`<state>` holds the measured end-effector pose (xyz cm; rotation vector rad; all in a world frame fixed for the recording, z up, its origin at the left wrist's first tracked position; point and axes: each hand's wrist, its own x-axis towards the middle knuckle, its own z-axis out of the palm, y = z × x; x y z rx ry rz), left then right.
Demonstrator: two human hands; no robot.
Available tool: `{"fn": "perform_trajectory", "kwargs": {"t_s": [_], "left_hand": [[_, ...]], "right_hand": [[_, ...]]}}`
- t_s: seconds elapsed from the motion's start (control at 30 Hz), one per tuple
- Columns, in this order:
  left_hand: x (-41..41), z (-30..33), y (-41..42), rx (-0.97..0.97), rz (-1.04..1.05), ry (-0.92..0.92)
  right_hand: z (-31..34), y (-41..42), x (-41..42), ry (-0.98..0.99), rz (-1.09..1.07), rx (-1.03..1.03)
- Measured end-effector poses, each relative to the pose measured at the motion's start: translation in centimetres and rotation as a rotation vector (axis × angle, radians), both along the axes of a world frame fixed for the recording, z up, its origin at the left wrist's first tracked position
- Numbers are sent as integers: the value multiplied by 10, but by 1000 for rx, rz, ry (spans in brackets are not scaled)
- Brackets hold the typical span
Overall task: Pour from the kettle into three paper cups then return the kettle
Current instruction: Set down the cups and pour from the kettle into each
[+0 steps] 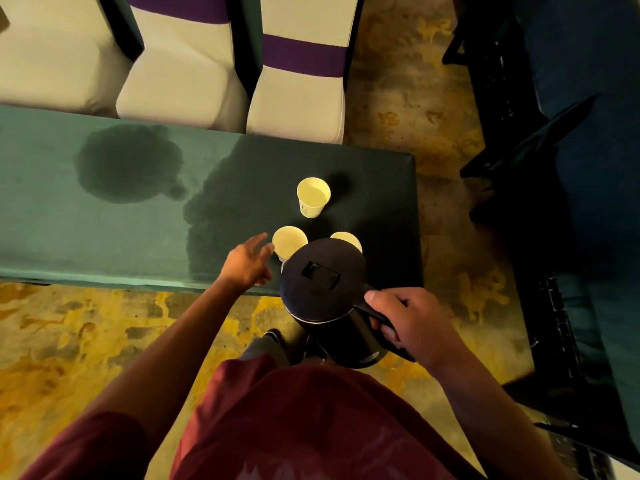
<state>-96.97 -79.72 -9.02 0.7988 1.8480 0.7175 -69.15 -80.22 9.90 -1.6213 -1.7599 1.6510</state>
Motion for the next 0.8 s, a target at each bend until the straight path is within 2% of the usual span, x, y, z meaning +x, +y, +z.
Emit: {"fn": "perform_trajectory", "kwargs": {"t_s": [0.17, 0.3, 0.5, 0.8], "left_hand": [[0, -6, 3, 16, -91, 32], [-3, -2, 15, 19, -126, 37], [-5, -4, 34, -54, -269, 110], [-23, -2, 41, -31, -373, 103]], "right_hand": [[-5, -4, -2, -6, -46, -44], [-12, -8, -17, -19, -173, -81], [-23, -18, -40, -60, -296, -150], [-29, -13, -73, -100, -321, -230]]}}
